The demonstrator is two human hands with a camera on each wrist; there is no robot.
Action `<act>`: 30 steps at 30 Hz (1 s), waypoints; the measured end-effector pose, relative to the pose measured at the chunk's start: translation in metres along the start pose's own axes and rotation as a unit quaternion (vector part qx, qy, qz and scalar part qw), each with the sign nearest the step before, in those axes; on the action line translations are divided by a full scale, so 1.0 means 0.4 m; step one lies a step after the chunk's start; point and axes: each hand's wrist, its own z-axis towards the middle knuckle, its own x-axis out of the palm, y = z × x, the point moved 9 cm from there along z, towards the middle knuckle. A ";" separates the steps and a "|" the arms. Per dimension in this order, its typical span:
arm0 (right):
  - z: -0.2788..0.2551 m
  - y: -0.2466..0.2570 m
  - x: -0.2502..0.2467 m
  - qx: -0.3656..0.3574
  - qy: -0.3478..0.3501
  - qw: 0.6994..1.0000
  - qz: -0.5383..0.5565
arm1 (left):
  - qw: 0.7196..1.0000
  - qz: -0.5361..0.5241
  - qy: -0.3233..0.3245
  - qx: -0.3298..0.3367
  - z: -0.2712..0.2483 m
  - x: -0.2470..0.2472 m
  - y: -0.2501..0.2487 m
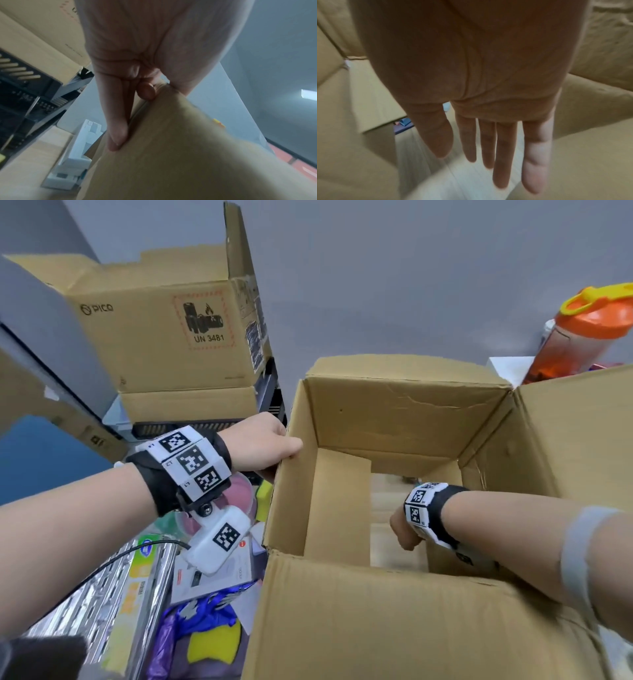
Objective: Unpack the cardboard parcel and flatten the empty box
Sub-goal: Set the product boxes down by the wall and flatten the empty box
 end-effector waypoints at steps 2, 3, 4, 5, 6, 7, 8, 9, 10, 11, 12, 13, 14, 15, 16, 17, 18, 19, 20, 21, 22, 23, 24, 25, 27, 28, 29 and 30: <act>-0.022 0.036 -0.031 -0.011 -0.003 1.000 0.027 | 1.000 0.021 0.000 -0.005 0.002 0.002 0.005; -0.037 0.049 -0.067 -0.012 -0.031 0.997 0.062 | 1.000 0.029 0.001 -0.008 0.003 0.002 0.006; -0.066 0.068 -0.113 -0.023 -0.073 0.991 0.108 | 0.999 0.034 0.001 -0.009 0.007 0.002 0.006; -0.090 0.088 -0.154 -0.043 -0.114 0.981 0.152 | 0.999 0.038 0.002 -0.010 0.008 0.002 0.005; -0.108 0.103 -0.184 -0.066 -0.135 0.970 0.190 | 0.999 0.042 0.005 -0.008 0.012 0.003 0.002; -0.113 0.118 -0.202 -0.086 -0.139 0.958 0.234 | 0.999 0.044 0.011 -0.007 0.014 0.005 -0.002; -0.119 0.131 -0.209 -0.091 -0.130 0.950 0.268 | 0.999 0.044 0.017 -0.008 0.018 0.009 -0.006; -0.116 0.142 -0.207 -0.091 -0.123 0.946 0.286 | 0.999 0.042 0.024 -0.009 0.019 0.014 -0.013; -0.115 0.158 -0.202 -0.092 -0.116 0.948 0.281 | 0.999 0.038 0.030 -0.010 0.021 0.019 -0.018; -0.113 0.176 -0.195 -0.100 -0.112 0.952 0.265 | 0.999 0.031 0.037 -0.010 0.020 0.026 -0.027; -0.111 0.194 -0.190 -0.112 -0.107 0.956 0.250 | 0.999 0.023 0.043 -0.007 0.021 0.033 -0.036; -0.106 0.213 -0.181 -0.124 -0.097 0.960 0.232 | 0.999 0.015 0.048 -0.004 0.022 0.039 -0.043; -0.101 0.226 -0.174 -0.126 -0.091 0.967 0.200 | 0.999 0.004 0.051 -0.002 0.023 0.042 -0.046; -0.100 0.234 -0.167 -0.125 -0.085 0.975 0.163 | 0.999 -0.007 0.052 0.000 0.024 0.041 -0.048; -0.108 0.236 -0.164 -0.118 -0.085 0.980 0.134 | 0.998 -0.011 0.055 0.001 0.028 0.041 -0.045; -0.117 0.234 -0.169 -0.113 -0.087 0.982 0.121 | 0.998 -0.007 0.060 0.002 0.031 0.042 -0.041; -0.132 0.223 -0.177 -0.106 -0.087 0.983 0.124 | 0.998 0.001 0.064 0.001 0.031 0.043 -0.036; -0.151 0.210 -0.189 -0.102 -0.083 0.982 0.134 | 0.998 0.012 0.066 -0.002 0.030 0.044 -0.029; -0.176 0.194 -0.209 -0.101 -0.086 0.981 0.141 | 0.997 0.023 0.069 -0.007 0.030 0.046 -0.017; -0.202 0.172 -0.238 -0.099 -0.104 0.980 0.140 | 0.997 0.031 0.076 -0.011 0.028 0.050 -0.006; -0.232 0.143 -0.275 -0.096 -0.136 0.978 0.125 | 0.995 0.039 0.086 -0.013 0.027 0.052 0.004; -0.272 0.114 -0.309 -0.101 -0.168 0.976 0.099 | 0.994 0.052 0.096 -0.012 0.026 0.052 0.012; -0.314 0.081 -0.339 -0.108 -0.198 0.971 0.076 | 0.992 0.068 0.104 -0.007 0.027 0.049 0.022; -0.364 0.047 -0.363 -0.118 -0.220 0.966 0.073 | 0.990 0.080 0.115 -0.002 0.026 0.045 0.029; -0.458 -0.036 -0.392 -0.122 -0.247 0.957 0.091 | 0.987 0.070 0.143 0.005 0.018 0.040 0.039; -0.496 -0.083 -0.399 -0.109 -0.262 0.955 0.090 | 0.985 0.063 0.159 0.015 0.012 0.039 0.039; -0.523 -0.135 -0.402 -0.084 -0.279 0.953 0.086 | 0.982 0.062 0.177 0.026 0.005 0.041 0.038; -0.536 -0.188 -0.400 -0.060 -0.295 0.950 0.086 | 0.978 0.061 0.195 0.036 -0.004 0.044 0.036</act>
